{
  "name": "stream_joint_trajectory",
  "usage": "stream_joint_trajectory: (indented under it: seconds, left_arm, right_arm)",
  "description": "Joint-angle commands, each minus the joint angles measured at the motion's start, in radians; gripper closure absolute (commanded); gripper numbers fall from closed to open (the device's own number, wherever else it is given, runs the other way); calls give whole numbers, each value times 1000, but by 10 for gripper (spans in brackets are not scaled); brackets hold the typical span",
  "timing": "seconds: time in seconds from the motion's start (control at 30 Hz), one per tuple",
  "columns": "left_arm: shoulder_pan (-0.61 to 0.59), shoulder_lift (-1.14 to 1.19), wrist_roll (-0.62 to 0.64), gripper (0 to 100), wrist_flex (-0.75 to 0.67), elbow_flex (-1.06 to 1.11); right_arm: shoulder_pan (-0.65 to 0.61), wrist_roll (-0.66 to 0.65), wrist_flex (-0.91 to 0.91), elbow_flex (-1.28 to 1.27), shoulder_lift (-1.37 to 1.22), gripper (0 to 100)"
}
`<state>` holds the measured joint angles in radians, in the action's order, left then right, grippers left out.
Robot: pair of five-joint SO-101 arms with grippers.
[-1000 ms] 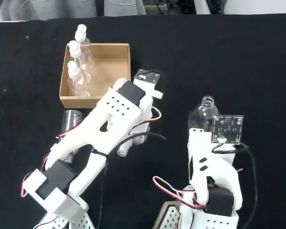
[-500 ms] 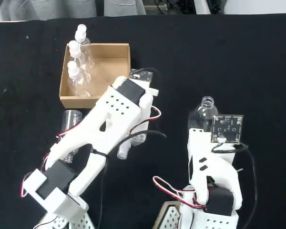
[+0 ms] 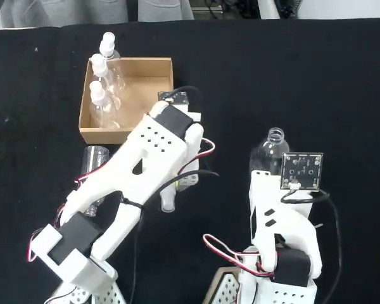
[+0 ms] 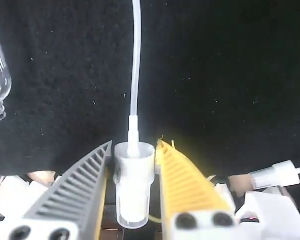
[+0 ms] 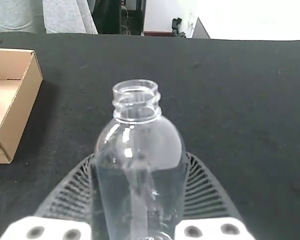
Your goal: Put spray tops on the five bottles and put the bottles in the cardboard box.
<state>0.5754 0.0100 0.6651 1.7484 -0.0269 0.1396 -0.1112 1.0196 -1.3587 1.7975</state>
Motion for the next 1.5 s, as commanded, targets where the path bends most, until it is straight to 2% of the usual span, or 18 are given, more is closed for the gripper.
stream_joint_trajectory:
  seconds: [0.0, 0.5, 0.77, 0.97, 1.07, 1.3, 1.47]
  left_arm:
    - [4, -17, 51, 970, 11, -56]
    - [8, -5, 404, 970, 8, -50]
    - [8, -5, 453, 970, 8, -56]
    - [8, -5, 644, 970, 0, -38]
    - [8, -5, 740, 970, -66, 21]
    - [-1, -9, 856, 970, -275, 170]
    - [-38, -14, 901, 970, -299, 189]
  right_arm:
    - [23, 0, -5, 2, 48, 963]
    - [23, -2, -5, 2, 48, 963]
    - [23, -2, -5, 2, 48, 963]
    - [23, -2, -5, 2, 48, 963]
    - [23, -2, -5, 2, 48, 963]
    - [23, -2, -11, -7, 48, 963]
    - [23, -2, -11, -7, 48, 963]
